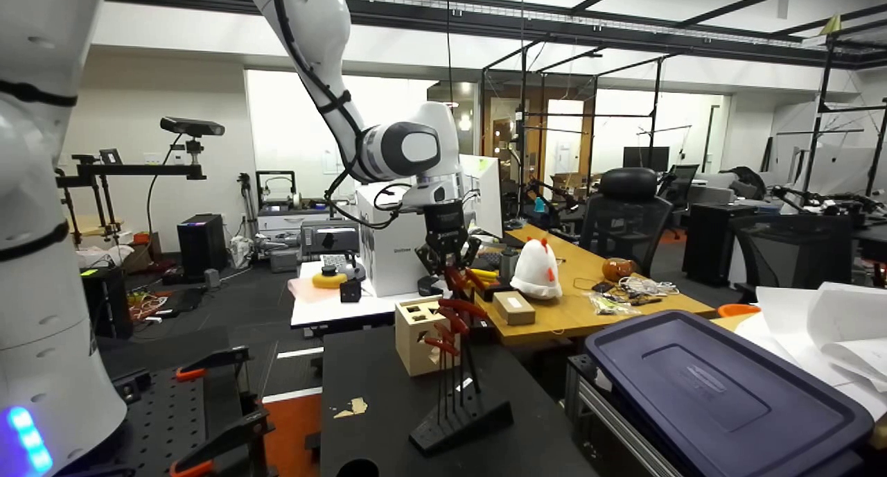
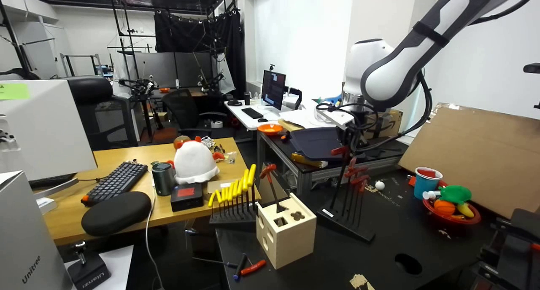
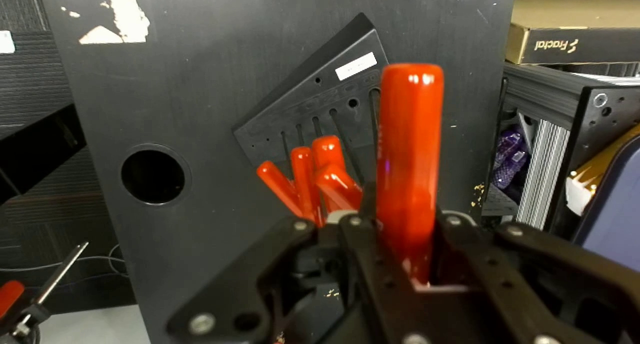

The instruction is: Pick up the orange object and put it on the holder.

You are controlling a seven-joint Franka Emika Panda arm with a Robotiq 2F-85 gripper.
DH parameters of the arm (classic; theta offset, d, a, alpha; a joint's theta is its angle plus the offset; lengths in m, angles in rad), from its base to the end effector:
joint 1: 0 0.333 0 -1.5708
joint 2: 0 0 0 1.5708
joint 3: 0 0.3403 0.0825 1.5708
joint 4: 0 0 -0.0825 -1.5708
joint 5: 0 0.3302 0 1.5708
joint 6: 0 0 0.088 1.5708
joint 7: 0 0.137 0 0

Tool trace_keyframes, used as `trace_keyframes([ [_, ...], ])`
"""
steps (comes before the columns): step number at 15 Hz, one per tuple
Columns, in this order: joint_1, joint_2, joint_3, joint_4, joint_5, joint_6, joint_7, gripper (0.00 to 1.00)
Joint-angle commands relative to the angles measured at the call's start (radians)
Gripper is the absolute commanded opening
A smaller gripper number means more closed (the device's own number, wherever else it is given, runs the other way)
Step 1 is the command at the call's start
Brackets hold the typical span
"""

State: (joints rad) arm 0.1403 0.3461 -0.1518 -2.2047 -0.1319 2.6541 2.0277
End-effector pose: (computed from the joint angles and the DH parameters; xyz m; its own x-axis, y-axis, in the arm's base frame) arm 0.5473 -0.0028 0.2716 -0.3405 -0.9377 0.0691 -0.9338 0.3287 -0.1414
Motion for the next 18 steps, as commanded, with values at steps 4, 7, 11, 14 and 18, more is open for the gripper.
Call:
trace_keyframes([
  [4, -0.008, 0.003, 0.014, 0.08, -0.01, -0.104, -0.095, 0.05],
  [7, -0.002, 0.021, 0.019, 0.132, -0.031, -0.165, -0.167, 0.05],
  [11, -0.003, 0.045, 0.038, 0.177, -0.025, -0.191, -0.251, 0.05],
  [14, -0.004, 0.058, 0.047, 0.195, -0.014, -0.194, -0.287, 0.05],
  [18, -0.001, 0.057, 0.046, 0.216, -0.012, -0.253, -0.311, 0.05],
])
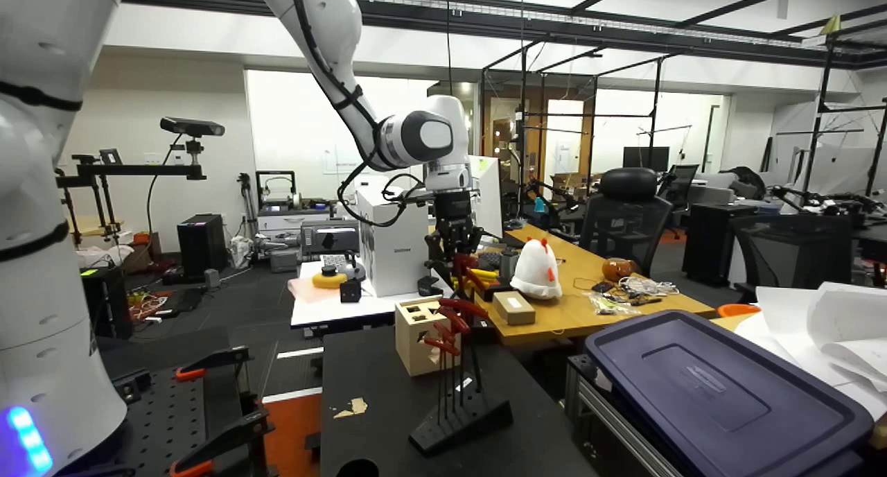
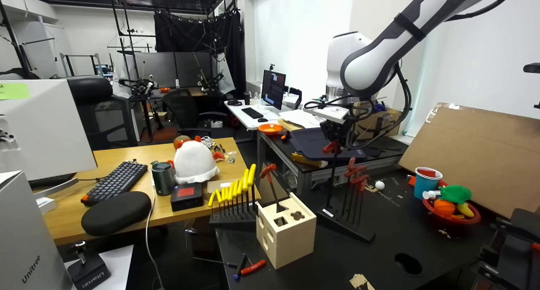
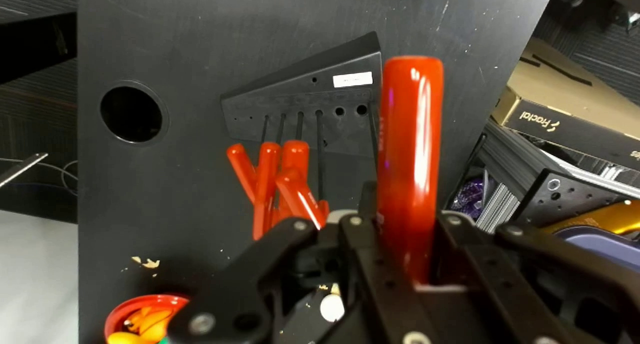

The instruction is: Pick up the orange object and put it on the holder.

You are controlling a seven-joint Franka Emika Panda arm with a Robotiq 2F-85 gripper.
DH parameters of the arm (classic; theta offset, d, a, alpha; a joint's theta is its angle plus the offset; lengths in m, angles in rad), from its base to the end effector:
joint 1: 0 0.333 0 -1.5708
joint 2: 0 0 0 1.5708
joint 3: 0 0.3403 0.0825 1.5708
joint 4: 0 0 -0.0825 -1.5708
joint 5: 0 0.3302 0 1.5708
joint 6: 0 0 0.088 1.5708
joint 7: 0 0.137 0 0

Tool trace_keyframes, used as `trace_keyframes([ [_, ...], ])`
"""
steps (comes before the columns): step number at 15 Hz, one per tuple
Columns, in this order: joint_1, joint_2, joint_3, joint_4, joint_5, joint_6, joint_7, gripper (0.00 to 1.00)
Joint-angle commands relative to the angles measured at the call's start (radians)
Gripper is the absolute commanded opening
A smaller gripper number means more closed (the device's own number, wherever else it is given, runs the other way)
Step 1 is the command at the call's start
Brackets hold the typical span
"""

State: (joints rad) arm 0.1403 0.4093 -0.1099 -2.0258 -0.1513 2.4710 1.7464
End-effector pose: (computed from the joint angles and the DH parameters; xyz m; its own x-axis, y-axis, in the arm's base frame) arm 0.5811 0.0183 0.2826 -0.0217 -0.9907 0.1342 -0.9986 0.0149 -0.0513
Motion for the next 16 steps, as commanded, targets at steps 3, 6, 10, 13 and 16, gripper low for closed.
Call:
trace_keyframes([
  [3, -0.003, -0.018, 0.007, 0.053, 0.014, -0.133, -0.037, 0.05],
  [6, -0.006, -0.018, 0.011, 0.07, 0.013, -0.154, -0.038, 0.05],
  [10, -0.011, -0.008, 0.017, 0.082, 0.023, -0.139, -0.043, 0.05],
  [13, -0.024, -0.006, 0.02, 0.069, 0.044, -0.124, -0.053, 0.05],
  [16, -0.035, 0.002, 0.019, 0.066, 0.063, -0.113, -0.065, 0.05],
])
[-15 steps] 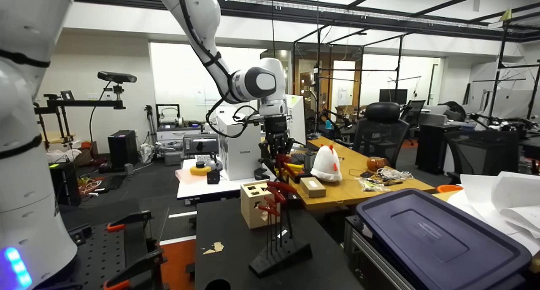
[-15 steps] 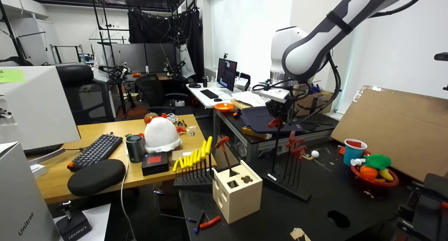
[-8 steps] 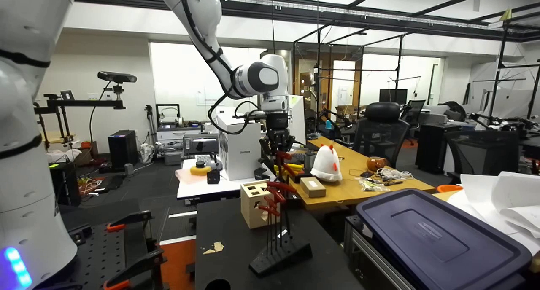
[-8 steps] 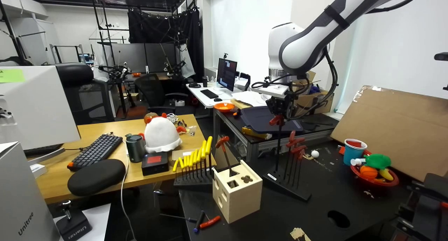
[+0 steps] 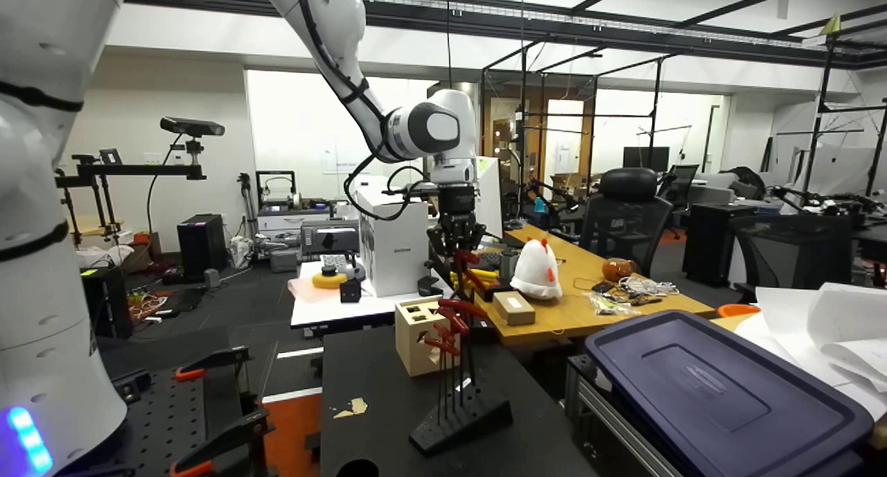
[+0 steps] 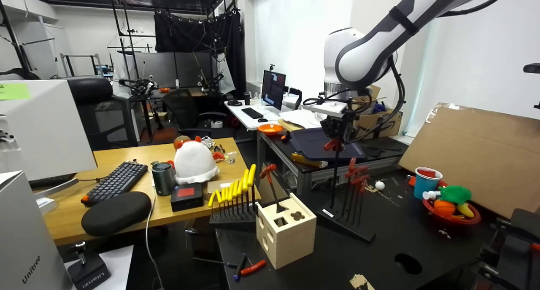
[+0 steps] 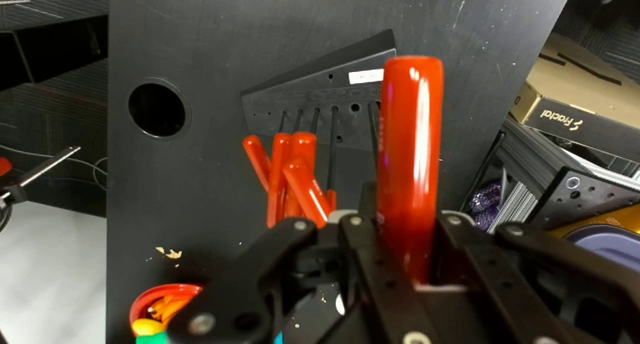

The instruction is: Pick up the orange object and put it on the holder.

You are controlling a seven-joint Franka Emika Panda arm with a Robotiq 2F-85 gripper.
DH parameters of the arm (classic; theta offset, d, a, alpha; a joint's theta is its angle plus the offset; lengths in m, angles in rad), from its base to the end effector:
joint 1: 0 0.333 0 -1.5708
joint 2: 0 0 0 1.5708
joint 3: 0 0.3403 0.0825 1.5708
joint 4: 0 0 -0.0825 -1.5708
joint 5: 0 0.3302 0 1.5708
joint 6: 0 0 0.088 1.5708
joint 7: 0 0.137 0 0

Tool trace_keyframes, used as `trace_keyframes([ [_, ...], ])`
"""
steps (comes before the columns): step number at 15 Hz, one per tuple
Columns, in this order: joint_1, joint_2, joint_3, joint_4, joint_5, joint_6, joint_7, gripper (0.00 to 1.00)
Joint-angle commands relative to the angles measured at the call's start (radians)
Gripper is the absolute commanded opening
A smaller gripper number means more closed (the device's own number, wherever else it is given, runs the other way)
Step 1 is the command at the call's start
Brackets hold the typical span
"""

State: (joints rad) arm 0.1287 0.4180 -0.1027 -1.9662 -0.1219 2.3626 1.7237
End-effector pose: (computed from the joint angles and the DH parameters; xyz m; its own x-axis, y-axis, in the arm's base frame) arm 0.5855 0.0145 0.2899 -0.0301 -0.9914 0.1276 -0.9995 0.0313 0.0075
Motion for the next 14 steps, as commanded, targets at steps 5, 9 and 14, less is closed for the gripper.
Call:
trace_keyframes([
  [5, -0.036, 0.001, 0.006, 0.001, 0.043, 0.007, -0.051, 0.05],
  [9, -0.04, 0.003, 0.006, 0.004, 0.048, 0.023, -0.049, 0.05],
  [14, -0.041, 0.005, 0.008, 0.002, 0.058, 0.049, -0.049, 0.05],
])
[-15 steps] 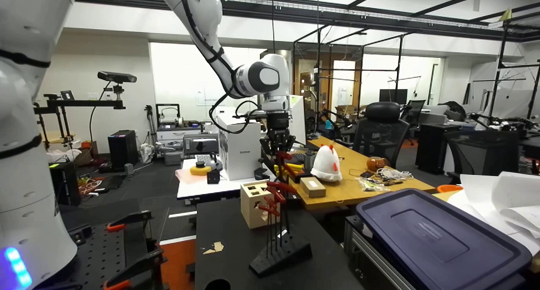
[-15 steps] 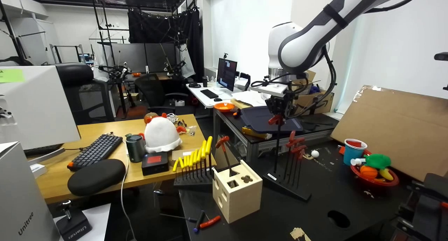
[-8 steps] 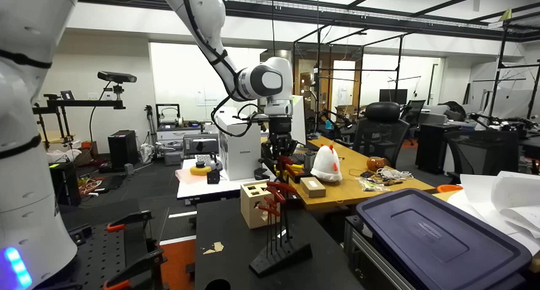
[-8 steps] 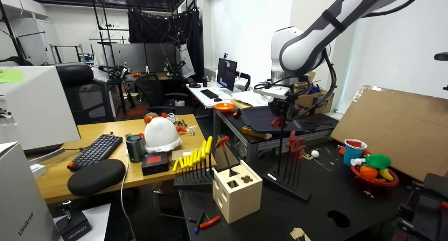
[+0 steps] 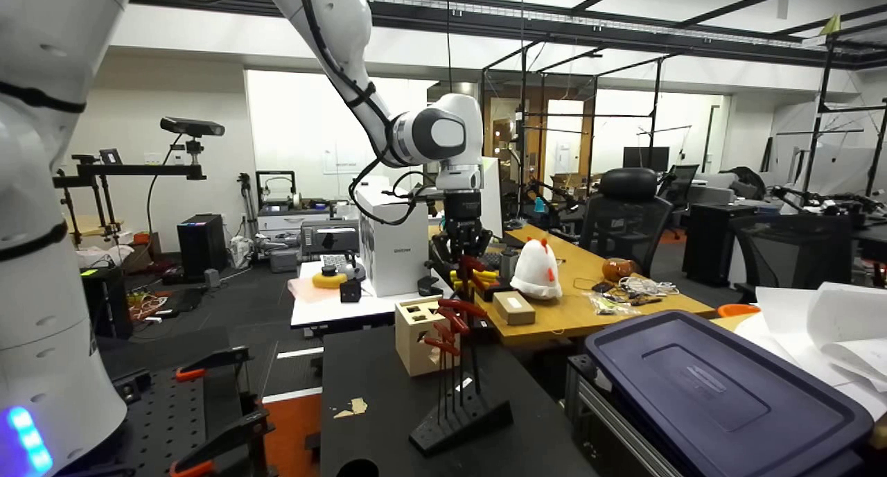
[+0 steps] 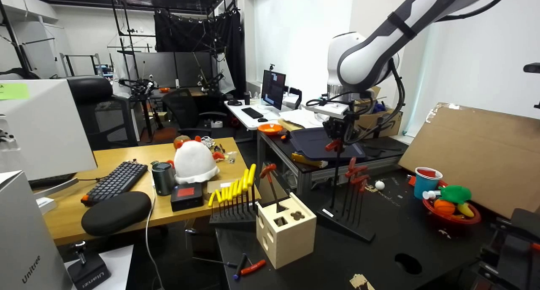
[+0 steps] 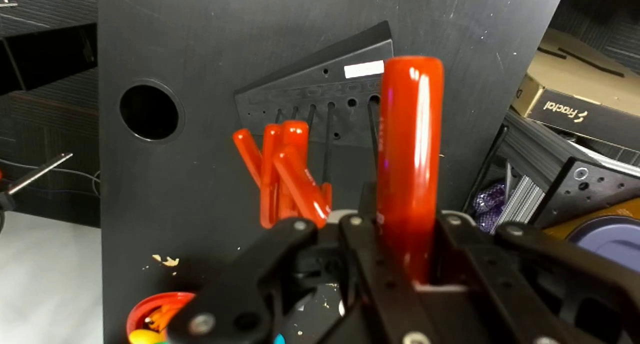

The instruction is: Pick up the orange object and put it on the holder.

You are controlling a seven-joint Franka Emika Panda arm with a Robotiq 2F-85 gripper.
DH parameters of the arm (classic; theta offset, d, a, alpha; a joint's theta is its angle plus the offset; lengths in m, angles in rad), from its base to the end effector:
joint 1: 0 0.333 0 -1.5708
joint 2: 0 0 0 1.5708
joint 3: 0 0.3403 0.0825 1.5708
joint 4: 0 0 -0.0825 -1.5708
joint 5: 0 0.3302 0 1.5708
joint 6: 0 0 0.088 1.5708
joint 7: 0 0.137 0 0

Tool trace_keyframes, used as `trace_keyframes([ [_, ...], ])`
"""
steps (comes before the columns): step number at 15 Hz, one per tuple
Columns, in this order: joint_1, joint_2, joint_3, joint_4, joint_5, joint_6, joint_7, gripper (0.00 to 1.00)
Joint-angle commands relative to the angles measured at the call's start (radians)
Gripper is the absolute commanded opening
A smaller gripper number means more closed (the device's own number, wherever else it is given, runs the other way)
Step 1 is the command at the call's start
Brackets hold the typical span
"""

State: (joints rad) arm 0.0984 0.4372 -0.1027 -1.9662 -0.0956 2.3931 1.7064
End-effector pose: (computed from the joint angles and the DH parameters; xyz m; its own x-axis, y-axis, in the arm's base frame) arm 0.5889 -0.0019 0.2812 -0.0598 -0.9923 0.1084 -0.9982 0.0600 -0.0011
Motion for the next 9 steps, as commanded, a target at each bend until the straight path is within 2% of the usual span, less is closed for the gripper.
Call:
trace_keyframes([
  [1, -0.012, -0.014, 0.008, 0.0, 0.035, 0.024, -0.032, 0.05],
  [9, -0.021, -0.003, 0.013, -0.013, 0.082, 0.05, -0.039, 0.05],
])
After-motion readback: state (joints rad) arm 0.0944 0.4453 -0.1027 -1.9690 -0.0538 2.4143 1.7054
